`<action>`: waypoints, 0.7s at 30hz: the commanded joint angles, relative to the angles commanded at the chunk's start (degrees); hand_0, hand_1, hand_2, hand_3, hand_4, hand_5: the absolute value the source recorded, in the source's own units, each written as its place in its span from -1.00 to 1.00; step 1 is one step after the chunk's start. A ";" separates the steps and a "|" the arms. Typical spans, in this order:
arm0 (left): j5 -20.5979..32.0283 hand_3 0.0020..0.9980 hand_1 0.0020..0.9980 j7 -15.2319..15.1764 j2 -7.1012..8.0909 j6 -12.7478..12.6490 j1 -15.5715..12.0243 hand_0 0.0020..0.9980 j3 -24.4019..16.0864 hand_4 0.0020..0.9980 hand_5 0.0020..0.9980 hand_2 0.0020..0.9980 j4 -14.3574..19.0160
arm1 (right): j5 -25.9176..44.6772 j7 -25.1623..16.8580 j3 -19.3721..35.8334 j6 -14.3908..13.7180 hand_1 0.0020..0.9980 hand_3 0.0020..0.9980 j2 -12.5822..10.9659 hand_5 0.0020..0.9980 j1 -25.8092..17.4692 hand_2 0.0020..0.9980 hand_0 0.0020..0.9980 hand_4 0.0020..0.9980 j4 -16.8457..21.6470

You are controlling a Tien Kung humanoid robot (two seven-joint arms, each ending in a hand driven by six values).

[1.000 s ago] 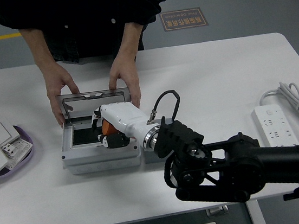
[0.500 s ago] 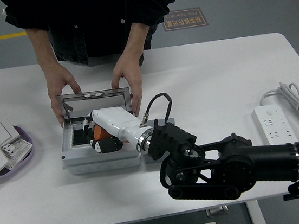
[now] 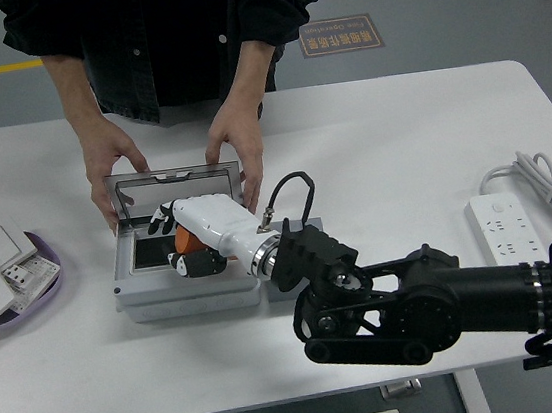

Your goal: Pick up the cylinder from the cube,place it in the box,flap close box

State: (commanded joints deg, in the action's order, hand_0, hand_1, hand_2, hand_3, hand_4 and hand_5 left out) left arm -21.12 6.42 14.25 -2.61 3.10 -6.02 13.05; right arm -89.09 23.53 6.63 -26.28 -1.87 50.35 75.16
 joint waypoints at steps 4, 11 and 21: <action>0.01 0.28 0.25 -0.06 -0.03 -0.04 -0.03 0.20 0.03 0.40 -0.55 0.23 -0.01 | -0.29 -0.06 0.00 0.54 0.33 0.40 -0.05 -0.55 -0.11 0.34 0.58 0.28 0.01; 0.38 0.27 0.25 -0.08 -0.01 -0.07 -0.15 0.20 0.52 0.40 -0.53 0.23 -0.08 | 0.24 -0.50 0.15 1.28 0.34 0.50 -0.16 -0.34 -0.39 0.34 0.62 0.74 0.36; 0.67 0.27 0.25 0.07 -0.17 -0.07 -0.62 0.20 0.73 0.40 -0.52 0.23 -0.13 | 7.27 -5.37 5.46 -2.60 0.35 0.57 -3.03 -0.26 -1.92 0.35 0.64 0.88 6.42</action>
State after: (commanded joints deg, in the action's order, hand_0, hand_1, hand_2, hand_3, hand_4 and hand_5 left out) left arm -20.45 6.50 14.08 -2.68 2.48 -5.29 12.92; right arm -81.83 18.16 12.09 -28.88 -4.90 48.43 81.58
